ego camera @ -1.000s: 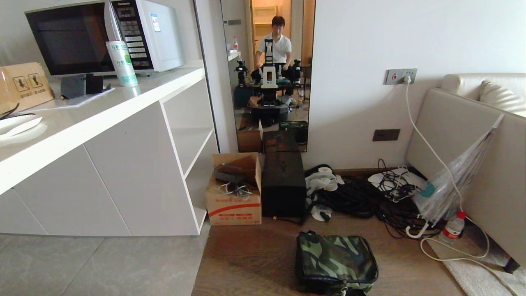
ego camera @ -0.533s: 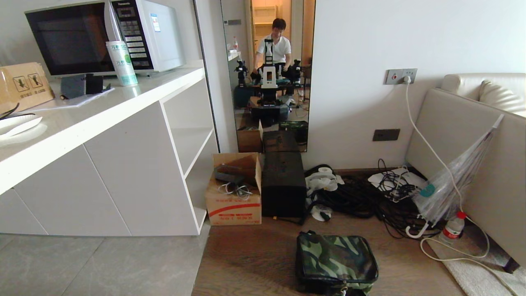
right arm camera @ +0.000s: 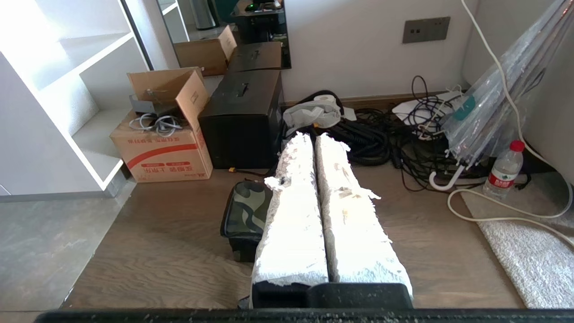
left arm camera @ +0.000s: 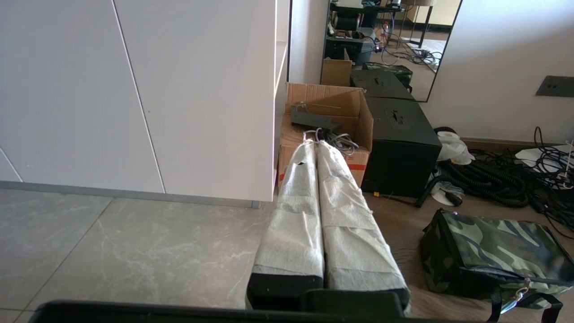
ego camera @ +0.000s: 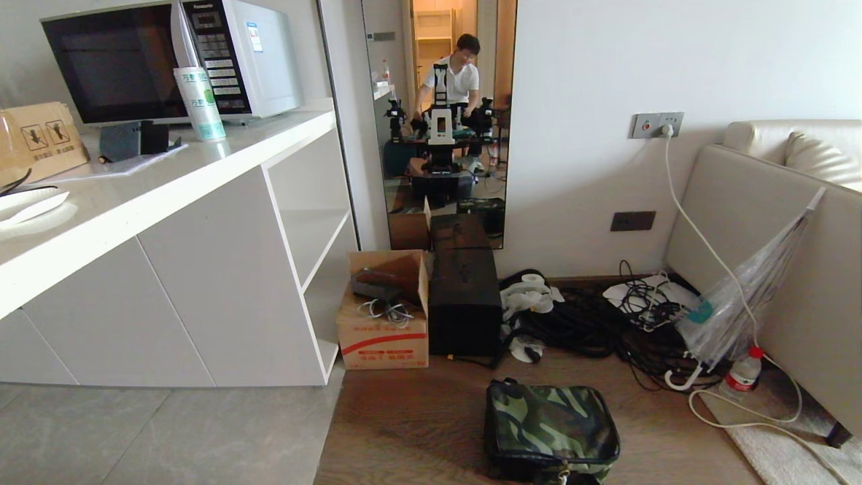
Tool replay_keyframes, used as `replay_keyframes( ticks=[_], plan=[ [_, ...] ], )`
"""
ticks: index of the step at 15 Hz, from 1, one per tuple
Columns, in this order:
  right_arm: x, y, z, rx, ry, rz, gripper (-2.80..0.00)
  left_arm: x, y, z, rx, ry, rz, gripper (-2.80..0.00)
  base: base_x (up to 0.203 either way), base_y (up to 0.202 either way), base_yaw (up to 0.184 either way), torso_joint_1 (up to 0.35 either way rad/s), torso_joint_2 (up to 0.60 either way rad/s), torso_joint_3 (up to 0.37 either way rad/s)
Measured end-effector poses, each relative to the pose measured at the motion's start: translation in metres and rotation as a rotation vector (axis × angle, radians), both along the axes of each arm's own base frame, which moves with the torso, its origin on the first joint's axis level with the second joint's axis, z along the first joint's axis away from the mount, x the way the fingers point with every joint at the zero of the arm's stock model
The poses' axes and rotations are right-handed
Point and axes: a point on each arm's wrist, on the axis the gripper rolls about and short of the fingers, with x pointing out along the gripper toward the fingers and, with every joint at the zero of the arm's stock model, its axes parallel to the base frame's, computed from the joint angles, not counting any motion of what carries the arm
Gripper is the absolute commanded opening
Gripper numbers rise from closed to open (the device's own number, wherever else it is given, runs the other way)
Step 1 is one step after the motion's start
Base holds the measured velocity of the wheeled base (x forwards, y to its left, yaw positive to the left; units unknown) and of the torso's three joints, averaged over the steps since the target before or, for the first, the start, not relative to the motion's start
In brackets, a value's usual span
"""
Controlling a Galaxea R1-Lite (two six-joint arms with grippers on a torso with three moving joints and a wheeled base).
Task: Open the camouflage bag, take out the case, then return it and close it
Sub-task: Open the top of the storage box
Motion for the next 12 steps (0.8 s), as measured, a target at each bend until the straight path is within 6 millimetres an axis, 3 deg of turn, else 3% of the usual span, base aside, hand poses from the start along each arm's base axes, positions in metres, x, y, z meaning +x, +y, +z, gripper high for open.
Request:
replay_keyframes(
  ticks=[4,12],
  plan=[
    [0.0000,0.0000,0.0000,-0.001,0.000,0.000,-2.80,0.0000,0.0000,0.0000,-0.001,0.000,0.000,-2.80,0.000,0.000,0.000,0.002,0.00,-0.073],
    [0.0000,0.0000,0.0000,0.000,0.000,0.001,-2.80,0.0000,0.0000,0.0000,-0.002,0.000,0.000,-2.80,0.000,0.000,0.000,0.004,0.00,-0.192]
  ],
)
